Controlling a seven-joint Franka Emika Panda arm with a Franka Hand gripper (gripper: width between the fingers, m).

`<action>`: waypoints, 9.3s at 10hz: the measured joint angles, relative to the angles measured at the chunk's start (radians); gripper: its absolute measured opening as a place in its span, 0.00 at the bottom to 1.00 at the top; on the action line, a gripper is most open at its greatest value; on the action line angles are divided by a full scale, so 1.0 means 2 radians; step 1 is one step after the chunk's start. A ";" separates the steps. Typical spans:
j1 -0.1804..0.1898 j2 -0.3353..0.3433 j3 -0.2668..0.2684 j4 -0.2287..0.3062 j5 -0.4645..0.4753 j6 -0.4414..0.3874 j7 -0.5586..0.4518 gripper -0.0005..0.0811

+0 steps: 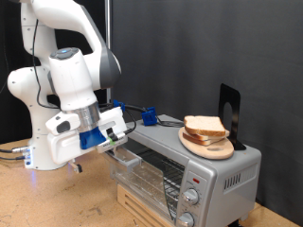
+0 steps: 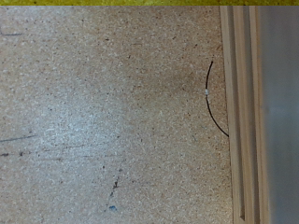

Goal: Make a piece of toast with the oven

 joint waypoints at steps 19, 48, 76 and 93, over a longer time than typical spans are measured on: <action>-0.009 0.036 0.026 0.025 -0.015 -0.009 0.061 1.00; -0.027 0.080 0.026 0.043 -0.180 0.025 0.182 1.00; -0.023 -0.180 0.071 0.033 0.050 -0.137 -0.267 1.00; -0.005 -0.338 0.177 -0.024 0.029 -0.205 -0.216 1.00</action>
